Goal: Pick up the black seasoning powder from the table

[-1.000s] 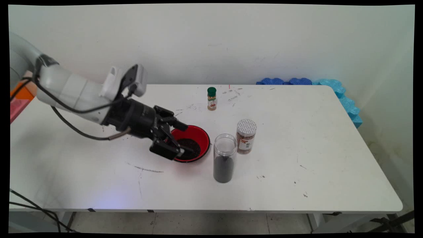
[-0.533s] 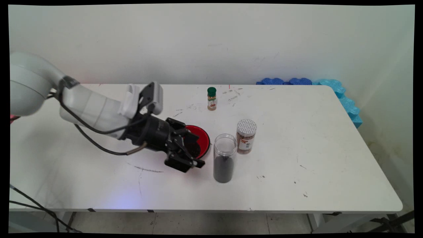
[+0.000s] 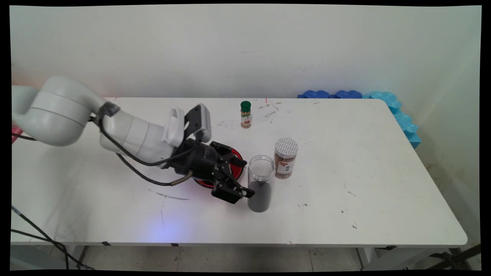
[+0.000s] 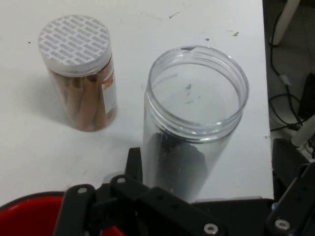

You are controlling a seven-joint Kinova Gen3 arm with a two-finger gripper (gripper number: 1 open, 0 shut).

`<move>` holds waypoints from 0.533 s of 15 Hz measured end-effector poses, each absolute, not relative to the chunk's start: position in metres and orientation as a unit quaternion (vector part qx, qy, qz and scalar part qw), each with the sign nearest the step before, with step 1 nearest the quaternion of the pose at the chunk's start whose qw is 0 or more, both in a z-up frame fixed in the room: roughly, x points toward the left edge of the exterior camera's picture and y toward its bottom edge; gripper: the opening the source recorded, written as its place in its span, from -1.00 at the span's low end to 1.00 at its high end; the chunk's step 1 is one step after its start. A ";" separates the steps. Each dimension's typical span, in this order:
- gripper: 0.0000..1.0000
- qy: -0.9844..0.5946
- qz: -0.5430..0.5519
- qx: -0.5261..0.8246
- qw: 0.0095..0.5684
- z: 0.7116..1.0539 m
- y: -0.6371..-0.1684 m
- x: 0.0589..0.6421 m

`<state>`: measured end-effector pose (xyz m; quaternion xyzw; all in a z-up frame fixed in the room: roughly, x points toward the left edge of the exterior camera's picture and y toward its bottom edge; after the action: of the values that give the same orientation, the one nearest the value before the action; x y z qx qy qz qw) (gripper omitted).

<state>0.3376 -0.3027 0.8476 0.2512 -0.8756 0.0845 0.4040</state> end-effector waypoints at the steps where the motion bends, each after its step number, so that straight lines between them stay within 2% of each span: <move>1: 1.00 -0.876 0.085 0.249 0.404 0.844 -0.304 0.334; 8: 1.00 -0.881 0.090 0.225 0.407 0.830 -0.312 0.319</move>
<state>0.3192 -0.3117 0.8303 0.2252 -0.8808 0.0905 0.4066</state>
